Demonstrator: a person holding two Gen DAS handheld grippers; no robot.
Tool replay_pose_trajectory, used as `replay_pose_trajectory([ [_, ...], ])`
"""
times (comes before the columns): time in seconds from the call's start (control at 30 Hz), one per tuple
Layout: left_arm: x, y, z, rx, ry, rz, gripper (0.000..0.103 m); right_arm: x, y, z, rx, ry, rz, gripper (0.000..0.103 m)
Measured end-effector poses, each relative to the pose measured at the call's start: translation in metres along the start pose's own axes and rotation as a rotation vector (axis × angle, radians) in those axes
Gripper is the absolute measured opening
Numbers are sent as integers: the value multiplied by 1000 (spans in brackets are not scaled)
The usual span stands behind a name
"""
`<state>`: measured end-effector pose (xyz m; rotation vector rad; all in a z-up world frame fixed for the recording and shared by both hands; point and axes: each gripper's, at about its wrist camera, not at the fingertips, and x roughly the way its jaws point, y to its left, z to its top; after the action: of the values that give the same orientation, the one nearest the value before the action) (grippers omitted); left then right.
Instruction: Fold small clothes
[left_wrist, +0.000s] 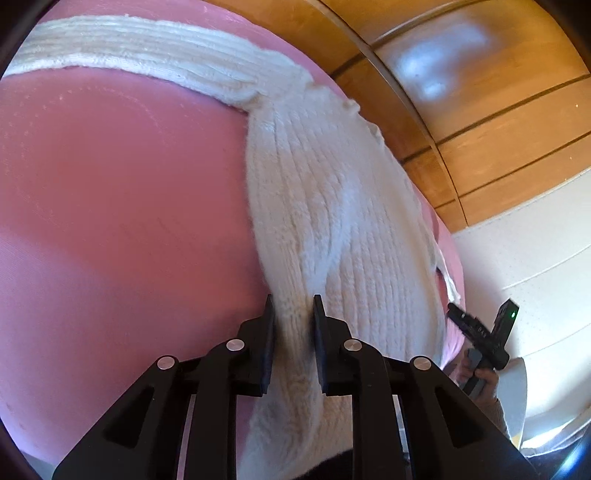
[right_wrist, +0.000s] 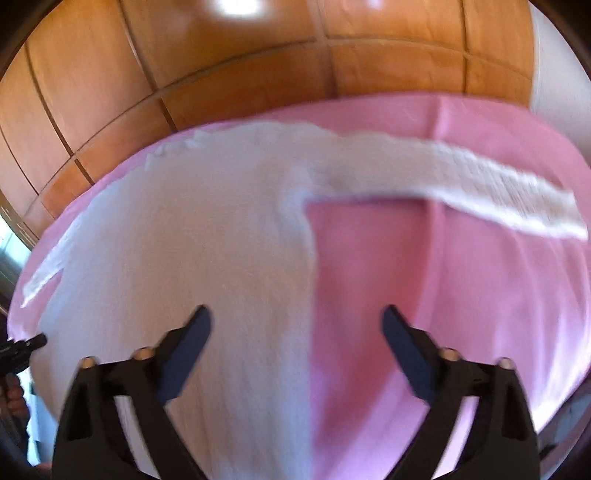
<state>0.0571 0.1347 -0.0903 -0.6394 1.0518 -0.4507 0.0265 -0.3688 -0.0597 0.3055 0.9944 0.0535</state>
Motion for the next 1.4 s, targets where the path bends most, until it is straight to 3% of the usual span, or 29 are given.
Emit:
replay_pose_trajectory([
  [0.03,0,-1,-2,5,8,-5,16,-3,-5,-10,12,32,22,62],
  [0.1,-2,-3,-7,15,15,0,16,-5,-6,-23,22,73,72,53],
  [0.23,-3,-3,-14,16,24,12,16,-8,12,-49,-28,153,157,51],
  [0.3,-4,-1,-16,12,30,10,16,-5,26,-59,-93,189,141,49],
  [0.37,-6,0,-18,8,28,11,16,-2,39,-63,-166,212,85,24],
  [0.4,-7,0,-19,10,27,11,16,-4,42,-62,-184,212,65,7],
  [0.47,-15,-6,-19,36,-2,13,8,-19,45,-55,-196,177,77,6],
  [0.6,-35,-20,-16,73,-46,-67,6,-72,47,-32,-218,37,145,5],
  [0.7,-34,-20,-18,97,-13,-42,5,-80,34,-31,-227,24,81,5],
  [0.73,-26,-17,-20,108,25,5,7,-68,24,-34,-210,56,41,5],
  [0.8,-10,-1,-23,89,77,174,7,-47,16,-44,-209,121,-17,5],
  [0.87,-14,9,-21,39,47,178,7,-32,17,-54,-220,160,-32,5],
  [0.97,-29,-6,-14,82,-76,252,7,-14,20,-59,-227,192,-37,6],
  [1.07,-25,-32,-8,145,-122,206,7,-16,10,-60,-201,198,-15,11],
  [1.13,-12,-50,-6,216,-117,214,7,-21,-3,-55,-159,192,6,50],
  [1.2,7,-62,-11,275,-97,247,7,-34,-13,-51,-112,154,18,52],
  [1.23,18,-66,-12,295,-88,266,16,-39,-22,-47,-78,138,27,52],
  [1.27,29,-70,-13,316,-75,288,37,-42,-34,-41,-19,107,35,54],
  [1.33,43,-81,-14,342,-98,339,58,-46,-54,-30,104,50,44,70],
  [1.4,51,-87,-14,371,-114,390,59,-48,-85,-18,270,-14,69,70],
])
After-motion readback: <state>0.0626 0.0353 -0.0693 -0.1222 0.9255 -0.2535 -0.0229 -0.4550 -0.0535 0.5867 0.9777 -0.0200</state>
